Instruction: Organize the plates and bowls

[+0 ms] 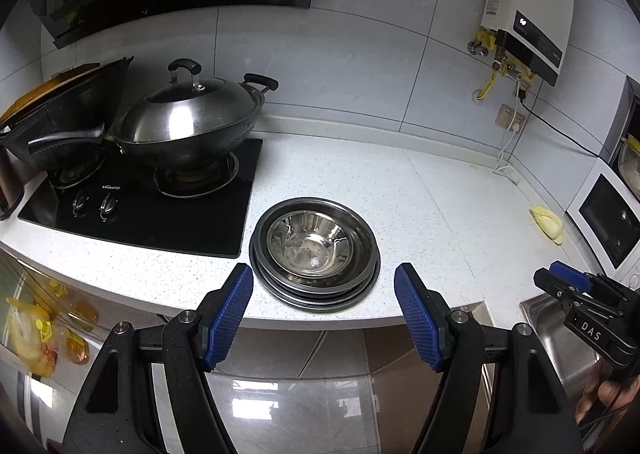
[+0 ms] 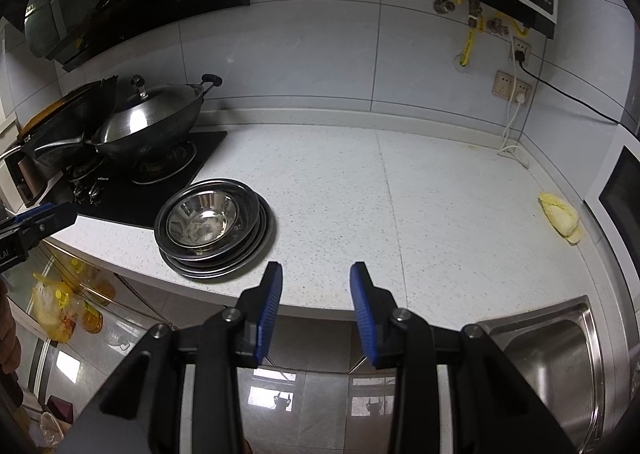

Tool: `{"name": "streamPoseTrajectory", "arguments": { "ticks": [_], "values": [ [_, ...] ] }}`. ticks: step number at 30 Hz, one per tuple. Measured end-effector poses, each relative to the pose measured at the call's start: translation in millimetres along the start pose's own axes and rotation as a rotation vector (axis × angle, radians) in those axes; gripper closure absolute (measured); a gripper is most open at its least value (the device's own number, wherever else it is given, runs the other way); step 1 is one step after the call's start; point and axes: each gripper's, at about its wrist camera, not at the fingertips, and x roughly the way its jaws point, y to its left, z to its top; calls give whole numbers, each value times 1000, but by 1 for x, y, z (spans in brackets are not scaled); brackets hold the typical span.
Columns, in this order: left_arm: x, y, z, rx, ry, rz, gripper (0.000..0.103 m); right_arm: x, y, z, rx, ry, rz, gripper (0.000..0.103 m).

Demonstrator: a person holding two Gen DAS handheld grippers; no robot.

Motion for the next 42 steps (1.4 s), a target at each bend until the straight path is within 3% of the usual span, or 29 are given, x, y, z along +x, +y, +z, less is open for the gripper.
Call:
{"name": "streamPoseTrajectory", "arguments": {
  "ticks": [29, 30, 31, 33, 42],
  "values": [
    [-25, 0, -18, 74, -31, 18, 36, -38, -26, -25, 107, -52, -58, 69],
    [-26, 1, -18, 74, -30, 18, 36, -37, -26, -25, 107, -49, -56, 65],
    [-26, 1, -19, 74, -30, 19, 36, -37, -26, -26, 107, -47, -58, 51],
    [-28, 1, -20, 75, -34, 22, 36, -37, -26, -27, 110, -44, -62, 41],
    [-34, 10, -19, 58, -48, 13, 36, -37, -27, -26, 132, -35, -80, 40]
  ]
}}
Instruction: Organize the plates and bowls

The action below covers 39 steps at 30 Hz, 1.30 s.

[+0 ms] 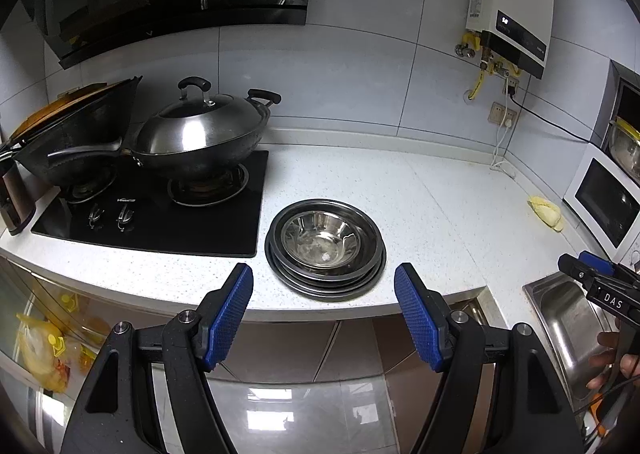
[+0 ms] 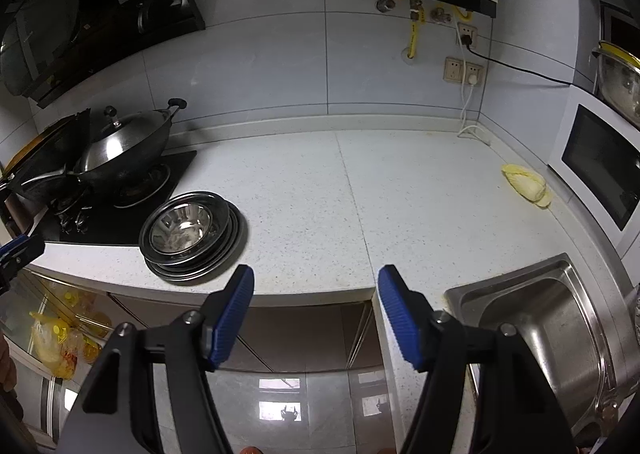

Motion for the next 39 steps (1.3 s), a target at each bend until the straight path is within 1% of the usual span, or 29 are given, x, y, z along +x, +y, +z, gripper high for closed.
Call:
{"name": "streamPoseTrajectory", "arguments": {
  "ticks": [7, 20, 31, 39],
  "values": [
    [-1, 6, 2, -9, -11, 14, 36, 4, 4, 3, -13, 0, -13, 39],
    [6, 17, 3, -21, -5, 47, 36, 15, 23, 7, -77, 5, 18, 38],
    [11, 24, 8, -32, -10, 46, 36, 25, 36, 6, -119, 21, 26, 38],
    [15, 22, 5, -24, 7, 40, 36, 28, 42, 3, -142, 30, 32, 38]
  ]
}}
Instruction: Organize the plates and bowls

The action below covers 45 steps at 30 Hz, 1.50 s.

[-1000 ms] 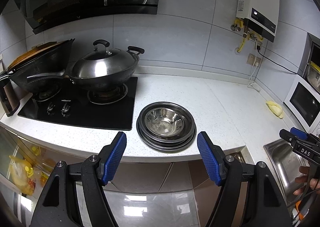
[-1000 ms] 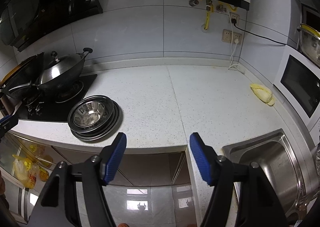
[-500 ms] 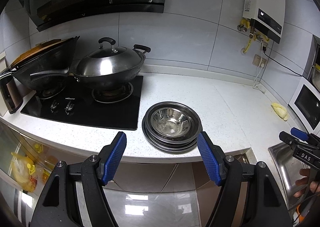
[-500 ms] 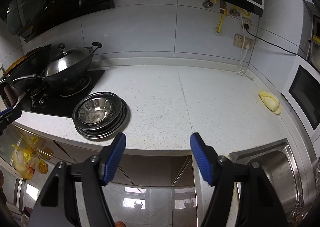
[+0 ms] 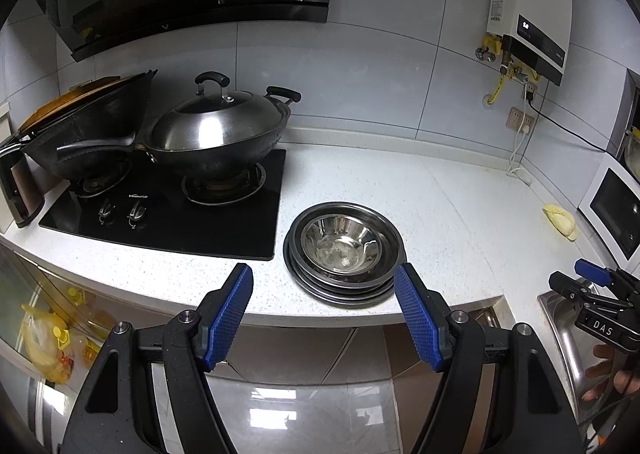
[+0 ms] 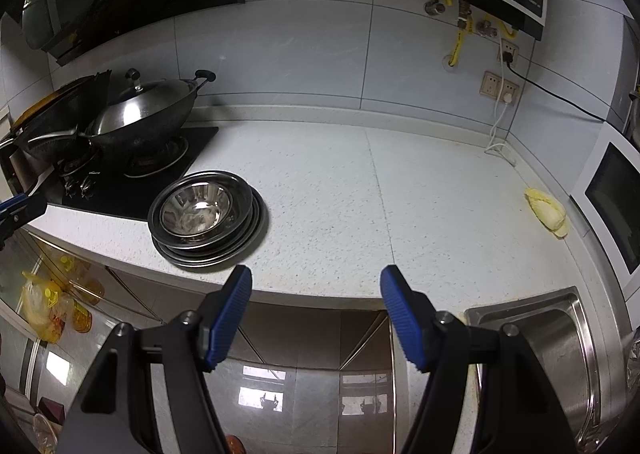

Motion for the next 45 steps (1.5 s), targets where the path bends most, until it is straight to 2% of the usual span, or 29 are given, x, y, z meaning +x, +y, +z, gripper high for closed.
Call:
{"name": "streamPoseTrajectory", "arguments": {
  "ticks": [17, 45],
  "values": [
    [-3, 0, -1, 0, 5, -38, 36, -2, -5, -7, -7, 6, -7, 38],
    [-11, -8, -9, 14, 8, -12, 36, -10, -1, -17, -45, 2, -7, 38]
  ]
}}
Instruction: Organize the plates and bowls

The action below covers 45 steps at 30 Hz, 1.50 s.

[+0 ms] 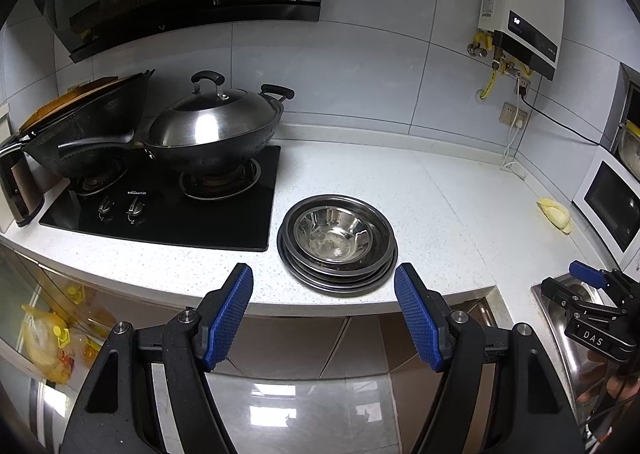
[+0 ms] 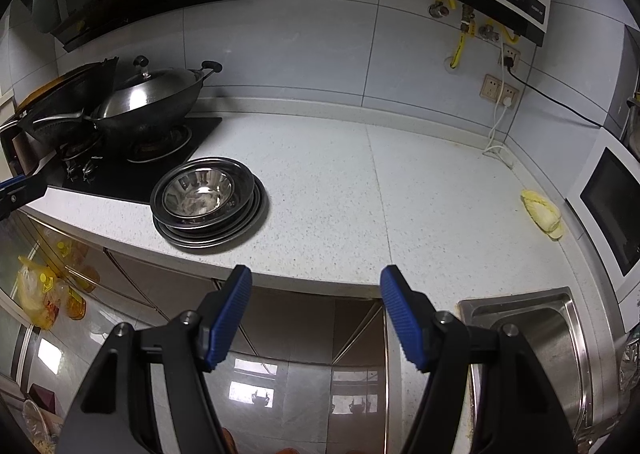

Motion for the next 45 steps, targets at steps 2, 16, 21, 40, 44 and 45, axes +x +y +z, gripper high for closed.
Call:
{"name": "streamPoseTrajectory", "arguments": {
  "ticks": [2, 16, 21, 40, 44, 45],
  "values": [
    [0, -1, -1, 1, 1, 3, 36, -1, 0, -1, -2, 0, 1, 38],
    [0, -6, -3, 13, 31, -21, 36, -4, -1, -2, -14, -4, 1, 37],
    [0, -5, -3, 17, 31, -26, 36, -4, 0, -2, -18, -3, 2, 38],
    [0, -8, -4, 38, 39, -13, 36, -3, 4, -3, -41, -1, 7, 38],
    [0, -8, -4, 40, 42, -11, 36, -3, 4, -3, -41, -1, 6, 37],
    [0, -9, -5, 39, 42, -12, 36, -3, 4, -3, -41, -2, 7, 38]
  ]
}}
